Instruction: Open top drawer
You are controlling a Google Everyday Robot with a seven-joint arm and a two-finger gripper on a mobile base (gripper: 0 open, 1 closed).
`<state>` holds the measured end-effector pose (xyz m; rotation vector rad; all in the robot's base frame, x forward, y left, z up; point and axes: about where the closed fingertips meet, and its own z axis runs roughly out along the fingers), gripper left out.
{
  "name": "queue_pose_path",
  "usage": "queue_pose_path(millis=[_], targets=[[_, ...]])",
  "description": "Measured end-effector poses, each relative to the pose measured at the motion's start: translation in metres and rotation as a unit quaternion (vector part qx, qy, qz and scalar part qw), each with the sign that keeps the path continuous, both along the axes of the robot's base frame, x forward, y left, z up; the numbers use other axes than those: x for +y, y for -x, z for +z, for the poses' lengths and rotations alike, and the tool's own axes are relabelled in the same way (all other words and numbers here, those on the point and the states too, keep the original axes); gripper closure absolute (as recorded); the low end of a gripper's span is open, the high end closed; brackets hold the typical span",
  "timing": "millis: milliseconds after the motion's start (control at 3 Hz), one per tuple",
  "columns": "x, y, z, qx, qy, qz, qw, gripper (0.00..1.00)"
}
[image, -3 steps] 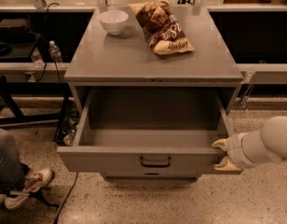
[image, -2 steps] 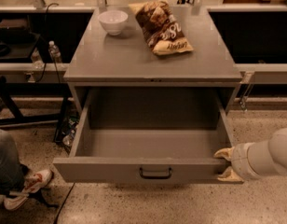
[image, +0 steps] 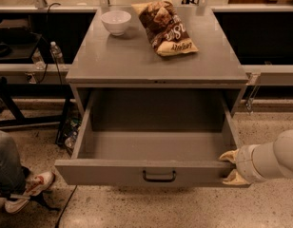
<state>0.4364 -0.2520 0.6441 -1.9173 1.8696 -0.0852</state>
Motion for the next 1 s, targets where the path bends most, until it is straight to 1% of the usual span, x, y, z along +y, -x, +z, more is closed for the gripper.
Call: queue_pose_path(millis=[667,1000], targets=[[0.0017,0.0003,-0.0005,0.001,0.0,0.002,1.0,0.04],[-0.001,-0.0001,0.0024,-0.003,-0.008,0.001,1.0,0.0]])
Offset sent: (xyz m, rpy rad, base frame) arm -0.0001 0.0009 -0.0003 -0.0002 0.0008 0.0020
